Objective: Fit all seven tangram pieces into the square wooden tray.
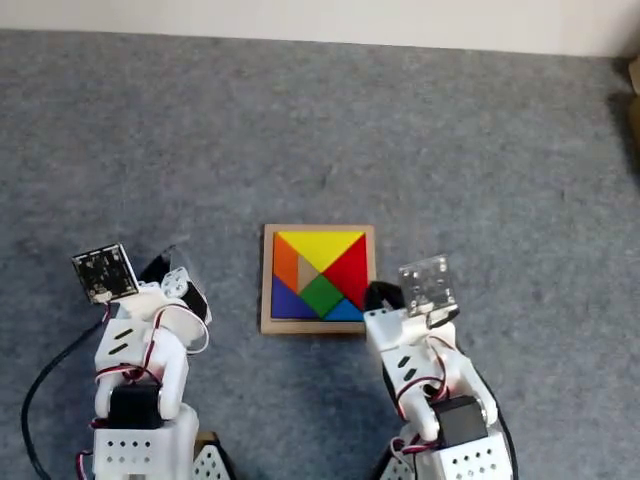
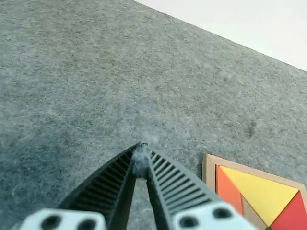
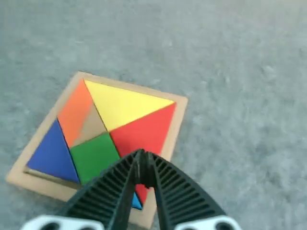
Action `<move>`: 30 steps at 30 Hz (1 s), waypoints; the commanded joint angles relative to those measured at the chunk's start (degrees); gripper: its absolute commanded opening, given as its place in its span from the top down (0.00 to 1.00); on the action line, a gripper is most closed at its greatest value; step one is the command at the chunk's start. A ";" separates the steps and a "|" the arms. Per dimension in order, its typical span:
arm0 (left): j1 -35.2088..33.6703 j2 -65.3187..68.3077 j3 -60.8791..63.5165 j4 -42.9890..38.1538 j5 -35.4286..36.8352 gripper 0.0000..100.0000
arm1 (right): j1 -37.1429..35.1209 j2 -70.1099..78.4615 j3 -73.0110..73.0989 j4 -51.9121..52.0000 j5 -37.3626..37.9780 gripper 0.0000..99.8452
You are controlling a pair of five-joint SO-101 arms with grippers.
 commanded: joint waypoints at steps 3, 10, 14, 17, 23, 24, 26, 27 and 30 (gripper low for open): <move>1.01 -0.31 1.10 0.18 -0.53 1.00 | 3.74 -1.01 0.13 1.45 -0.53 0.99; 1.01 -0.31 1.10 1.14 -0.53 1.00 | 4.70 -0.92 7.78 3.91 -0.53 0.99; 1.10 -0.31 1.10 2.20 -0.53 1.00 | 4.70 -0.92 9.36 7.69 -0.53 0.99; 1.10 -0.31 1.10 2.99 -0.53 1.00 | 4.70 -0.92 9.36 11.03 -0.53 0.99; 4.26 -0.31 1.10 12.48 -5.89 1.00 | 4.70 -0.92 9.36 18.33 -0.53 0.99; 5.49 -0.31 1.10 14.51 -8.53 1.00 | 4.70 -0.92 9.36 19.91 -0.53 0.99; 7.43 -0.31 1.10 18.90 -12.75 1.00 | 4.97 -0.92 9.36 21.49 -0.53 0.99; 7.78 -0.31 1.10 21.10 -14.33 1.00 | 5.93 -0.92 9.36 21.41 -0.53 0.99; 7.87 -0.31 1.10 25.23 -18.37 1.00 | 9.63 -0.92 9.36 21.76 -0.53 0.99</move>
